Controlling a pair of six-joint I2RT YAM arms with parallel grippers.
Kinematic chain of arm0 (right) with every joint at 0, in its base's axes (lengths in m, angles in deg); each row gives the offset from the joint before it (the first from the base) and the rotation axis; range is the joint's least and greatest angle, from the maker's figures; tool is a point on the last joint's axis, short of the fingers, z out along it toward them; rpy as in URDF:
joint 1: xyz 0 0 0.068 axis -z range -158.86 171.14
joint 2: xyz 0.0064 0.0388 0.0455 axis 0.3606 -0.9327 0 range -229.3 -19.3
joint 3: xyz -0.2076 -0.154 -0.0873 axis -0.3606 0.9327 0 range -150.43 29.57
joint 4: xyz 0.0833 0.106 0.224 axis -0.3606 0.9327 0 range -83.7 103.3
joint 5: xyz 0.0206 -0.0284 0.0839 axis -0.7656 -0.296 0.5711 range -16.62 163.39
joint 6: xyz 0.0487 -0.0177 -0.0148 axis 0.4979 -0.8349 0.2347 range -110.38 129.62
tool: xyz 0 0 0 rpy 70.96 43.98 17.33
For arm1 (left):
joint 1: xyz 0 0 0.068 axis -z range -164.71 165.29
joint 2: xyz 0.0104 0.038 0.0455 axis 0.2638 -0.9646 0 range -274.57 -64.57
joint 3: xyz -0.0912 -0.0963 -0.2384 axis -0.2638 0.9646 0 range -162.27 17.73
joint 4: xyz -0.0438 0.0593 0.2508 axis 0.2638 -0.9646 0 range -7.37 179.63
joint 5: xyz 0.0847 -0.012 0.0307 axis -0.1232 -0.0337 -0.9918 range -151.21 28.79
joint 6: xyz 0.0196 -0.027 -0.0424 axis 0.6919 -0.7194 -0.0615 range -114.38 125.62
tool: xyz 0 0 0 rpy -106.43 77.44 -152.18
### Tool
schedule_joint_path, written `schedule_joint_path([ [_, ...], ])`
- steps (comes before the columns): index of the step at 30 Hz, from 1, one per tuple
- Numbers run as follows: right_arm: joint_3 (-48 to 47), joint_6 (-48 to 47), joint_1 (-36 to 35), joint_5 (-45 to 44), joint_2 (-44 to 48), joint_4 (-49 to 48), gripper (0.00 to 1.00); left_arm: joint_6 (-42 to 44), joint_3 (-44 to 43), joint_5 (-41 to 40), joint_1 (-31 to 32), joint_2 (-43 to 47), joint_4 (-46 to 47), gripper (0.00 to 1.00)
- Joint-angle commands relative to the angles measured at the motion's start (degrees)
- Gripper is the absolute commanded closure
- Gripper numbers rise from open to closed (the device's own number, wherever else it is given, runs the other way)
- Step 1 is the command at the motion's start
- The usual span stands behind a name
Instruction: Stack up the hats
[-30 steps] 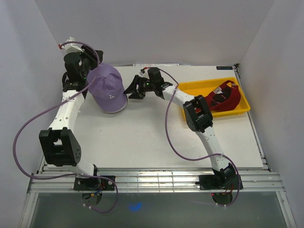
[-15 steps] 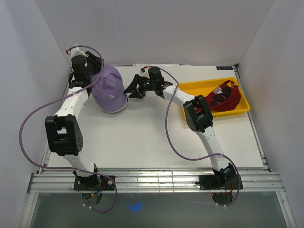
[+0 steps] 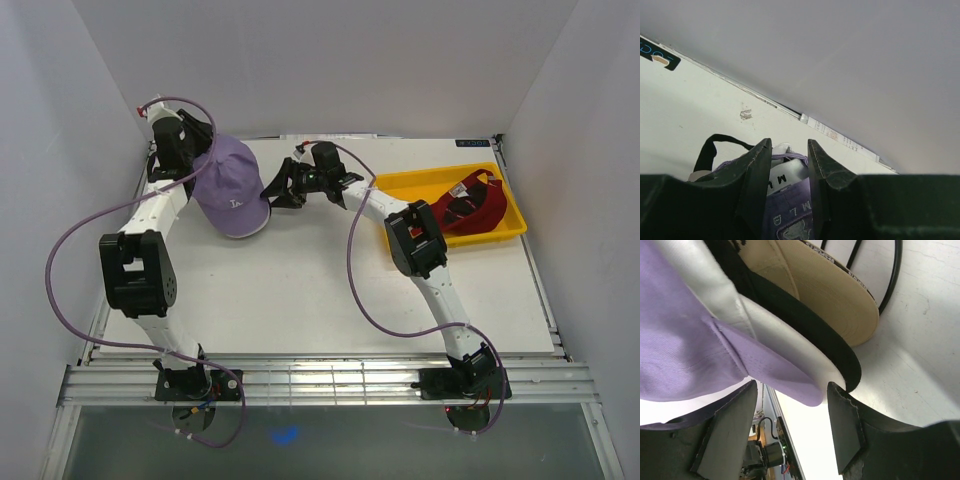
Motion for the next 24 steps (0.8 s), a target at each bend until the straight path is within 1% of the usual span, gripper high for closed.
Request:
schedule_joint_path([
  [1,-1.76,0.1,0.11,1.17,-0.78,-2.96,0.36,-0.15,1.93,-0.13,0.68,-2.73,-8.33,0.55],
  [4,-2.2,0.28,0.11,1.17,-1.48,-2.7,0.36,-0.24,0.71,-0.21,0.68,-4.21,-9.38,0.55],
  [6,-2.29,0.28,0.11,1.08,-2.0,-2.52,0.36,-0.42,-0.96,-0.13,0.68,-5.53,-12.53,0.56],
  [7,-2.29,0.28,0.11,1.08,-2.18,-2.35,0.36,-0.24,-1.49,0.22,0.68,-6.24,-12.55,0.57],
  [14,-1.85,0.45,0.11,1.08,-3.41,-2.26,0.36,-0.33,-1.76,-1.09,0.68,-7.91,-15.01,0.57],
  [19,-1.59,0.45,0.11,1.08,-3.33,-2.43,0.36,0.02,-1.32,-1.18,0.68,-7.3,-14.66,0.53],
  [24,-2.03,0.28,0.2,1.08,-3.24,-1.9,0.36,0.99,-3.69,-0.74,0.68,-7.56,-16.42,0.5],
])
